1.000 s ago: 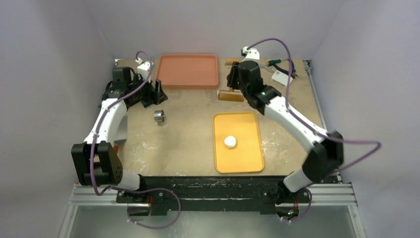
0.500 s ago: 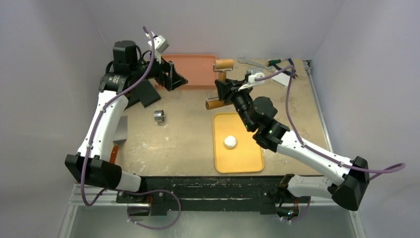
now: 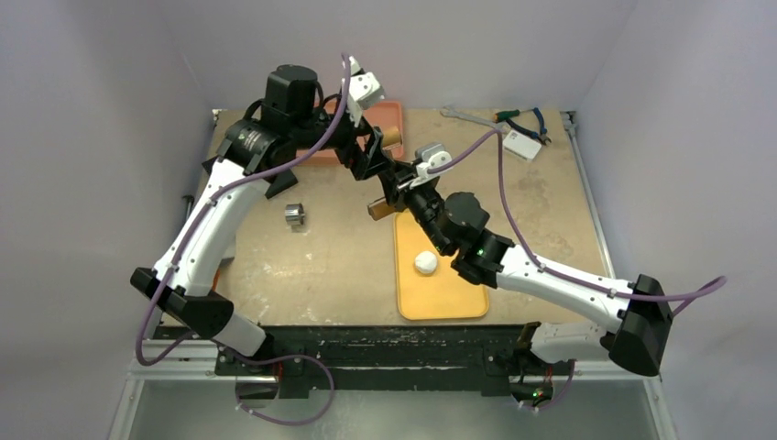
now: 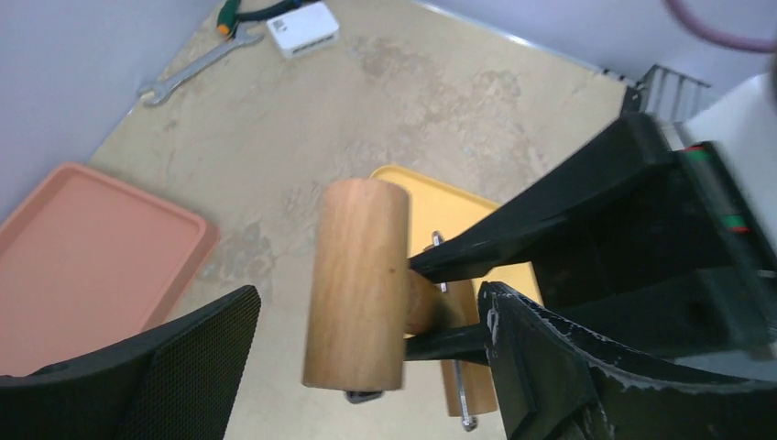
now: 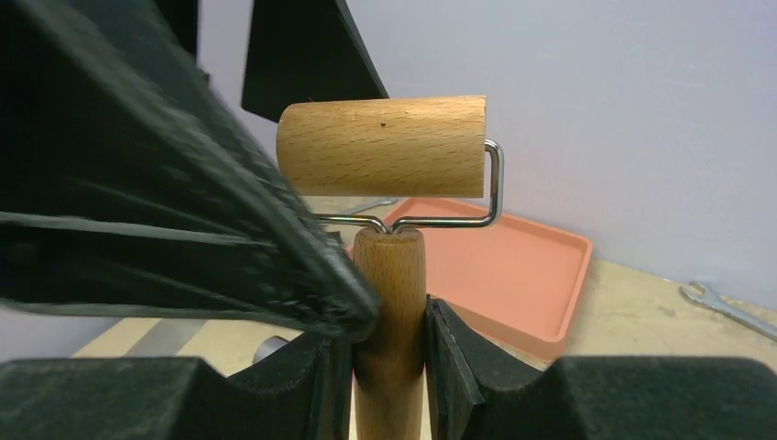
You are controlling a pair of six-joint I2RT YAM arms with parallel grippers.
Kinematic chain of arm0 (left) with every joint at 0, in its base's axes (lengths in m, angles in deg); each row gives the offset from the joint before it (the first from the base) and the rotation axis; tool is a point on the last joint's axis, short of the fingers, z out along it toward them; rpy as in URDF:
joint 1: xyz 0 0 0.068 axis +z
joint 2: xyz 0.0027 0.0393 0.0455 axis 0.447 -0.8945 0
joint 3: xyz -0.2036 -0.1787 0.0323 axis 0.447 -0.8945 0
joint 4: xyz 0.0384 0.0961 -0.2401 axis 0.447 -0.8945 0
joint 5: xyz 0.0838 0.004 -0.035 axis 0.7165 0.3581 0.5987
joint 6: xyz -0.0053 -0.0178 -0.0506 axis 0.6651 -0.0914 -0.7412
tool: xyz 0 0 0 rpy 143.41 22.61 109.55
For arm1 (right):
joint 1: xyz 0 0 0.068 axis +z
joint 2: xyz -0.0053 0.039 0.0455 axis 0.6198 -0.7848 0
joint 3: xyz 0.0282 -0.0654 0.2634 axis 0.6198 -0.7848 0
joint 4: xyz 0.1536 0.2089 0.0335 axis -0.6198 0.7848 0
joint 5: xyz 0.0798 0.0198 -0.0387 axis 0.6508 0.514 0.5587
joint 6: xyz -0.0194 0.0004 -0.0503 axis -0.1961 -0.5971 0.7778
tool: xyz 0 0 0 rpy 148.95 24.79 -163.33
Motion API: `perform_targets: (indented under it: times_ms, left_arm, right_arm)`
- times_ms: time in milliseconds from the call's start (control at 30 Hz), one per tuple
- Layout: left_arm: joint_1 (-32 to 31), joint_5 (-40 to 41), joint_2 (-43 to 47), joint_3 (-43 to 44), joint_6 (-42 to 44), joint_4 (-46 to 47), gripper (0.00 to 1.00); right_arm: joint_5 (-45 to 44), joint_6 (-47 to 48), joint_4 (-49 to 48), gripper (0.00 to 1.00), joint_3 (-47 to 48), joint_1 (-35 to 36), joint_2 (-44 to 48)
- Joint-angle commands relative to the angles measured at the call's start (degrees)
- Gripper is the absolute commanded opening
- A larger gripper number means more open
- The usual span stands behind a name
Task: Roll out the dumpling wrappers from the dough
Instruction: Pick up the rolling pin from the center of the board.
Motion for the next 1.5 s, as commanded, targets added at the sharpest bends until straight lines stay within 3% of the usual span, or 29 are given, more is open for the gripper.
perform_targets:
  times_ms: [0,200,267,367,400,533,700,933,1233,1400,1467]
  left_arm:
    - [0.0,6.0,-1.3,0.8,3.1,-2.9,0.82]
    - [-0.2,3.3,-2.2,1.4,4.0,-5.2,0.49]
    - [-0.4,2.3,-2.1,1.0,3.7,-4.9,0.35]
    - [-0.6,0.9,-1.7,-0.3,4.2,-5.0,0.04]
    - [-0.7,0.8,-1.5,-0.9,4.2,-5.0,0.0]
    - [-0.7,1.4,-0.1,-5.7,5.3,-2.1,0.0]
    - [-3.2,5.3,-0.3,-13.9,9.9,2.8,0.0]
    - [-7.2,3.2,-6.1,-18.8,13.3,8.6,0.0]
    - [-10.2,-1.8,-14.0,-21.8,15.7,14.7,0.0]
    - [-10.3,-2.8,-15.6,-24.5,16.9,17.9,0.0]
    - [-10.3,-4.5,-15.6,-25.1,18.2,17.7,0.0]
  right_arm:
    - [1.5,2.1,-4.6,0.0,0.9,0.1,1.4]
    - [3.6,2.2,-5.0,0.0,0.8,0.1,1.1]
    - [5.0,2.2,-4.8,0.0,1.1,0.1,0.5]
    - [5.6,2.0,-5.1,0.0,0.7,0.1,-0.4]
    - [5.9,1.7,-5.4,0.0,0.3,0.1,-0.4]
    - [7.5,1.0,-5.4,0.0,-1.7,0.0,-0.2]
    - [9.7,-1.1,4.3,0.0,-3.6,0.0,0.4]
    - [8.6,-4.7,12.2,0.12,-11.2,-0.2,2.9]
    - [11.0,-6.9,14.6,0.62,-18.2,-4.3,10.8]
    - [21.6,-5.0,19.8,0.93,-16.9,-8.9,12.9]
    - [24.7,-4.6,21.4,0.99,-16.4,-10.3,13.7]
